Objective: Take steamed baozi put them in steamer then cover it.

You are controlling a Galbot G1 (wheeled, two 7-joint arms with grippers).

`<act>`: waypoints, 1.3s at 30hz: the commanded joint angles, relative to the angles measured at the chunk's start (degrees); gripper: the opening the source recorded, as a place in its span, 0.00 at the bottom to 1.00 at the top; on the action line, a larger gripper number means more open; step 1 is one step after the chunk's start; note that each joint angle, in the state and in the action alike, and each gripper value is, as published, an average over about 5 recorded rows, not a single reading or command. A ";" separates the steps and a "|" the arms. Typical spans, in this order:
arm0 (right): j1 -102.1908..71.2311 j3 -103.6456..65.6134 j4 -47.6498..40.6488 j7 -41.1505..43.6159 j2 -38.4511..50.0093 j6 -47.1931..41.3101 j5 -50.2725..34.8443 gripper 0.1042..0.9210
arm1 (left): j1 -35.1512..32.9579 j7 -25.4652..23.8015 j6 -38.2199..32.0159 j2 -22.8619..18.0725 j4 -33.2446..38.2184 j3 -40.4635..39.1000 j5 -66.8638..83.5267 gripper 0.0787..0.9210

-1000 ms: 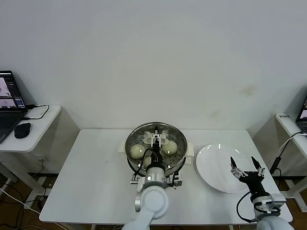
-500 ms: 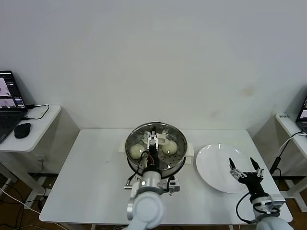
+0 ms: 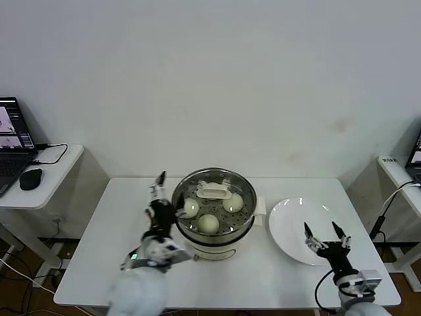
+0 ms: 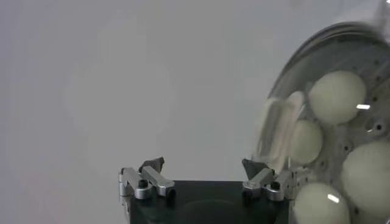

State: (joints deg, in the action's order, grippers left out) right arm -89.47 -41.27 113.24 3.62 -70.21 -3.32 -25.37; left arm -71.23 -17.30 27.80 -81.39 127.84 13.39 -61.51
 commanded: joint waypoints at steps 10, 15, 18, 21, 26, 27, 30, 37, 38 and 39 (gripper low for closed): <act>-2.20 6.88 -0.31 -4.67 0.83 -2.57 4.40 0.88 | -30.02 21.21 -30.07 2.47 -6.59 25.57 51.49 0.88; -2.04 8.00 -1.18 -5.86 -0.07 -1.35 3.58 0.88 | -31.24 20.61 -21.71 0.73 -5.87 25.00 53.09 0.88; -2.21 8.08 -1.42 -6.65 -0.15 -0.21 3.81 0.88 | -32.24 20.15 -21.42 0.79 -4.80 24.64 54.74 0.88; -2.76 7.10 -0.98 -6.65 -0.37 0.83 4.60 0.88 | -33.27 19.51 -22.47 0.93 -3.01 24.19 55.58 0.88; -4.12 5.65 1.54 -5.59 -0.31 0.18 5.49 0.88 | -33.73 19.19 -24.01 0.33 -0.25 23.41 55.65 0.88; -4.30 5.59 1.86 -5.40 -0.22 0.15 5.85 0.88 | -33.82 19.15 -24.34 0.31 0.04 23.22 55.60 0.88; -4.64 5.49 2.52 -5.15 -0.15 -0.04 6.80 0.88 | -34.17 19.22 -24.91 0.41 0.58 22.69 55.59 0.88; -4.98 4.99 2.96 -4.54 -0.52 -0.09 7.89 0.88 | -34.48 19.39 -24.69 1.06 0.93 22.28 56.03 0.88; -4.99 4.90 2.86 -4.34 -0.58 0.23 7.91 0.88 | -34.39 19.37 -24.59 0.96 0.97 22.31 56.10 0.88; -4.98 4.81 2.74 -4.17 -0.62 0.58 7.94 0.88 | -34.33 19.35 -24.50 0.85 1.01 22.32 56.16 0.88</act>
State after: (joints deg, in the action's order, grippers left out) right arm -93.92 -35.93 115.17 -1.31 -70.61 -3.68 -18.78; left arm -104.04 1.47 3.76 -80.40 127.69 35.47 -7.51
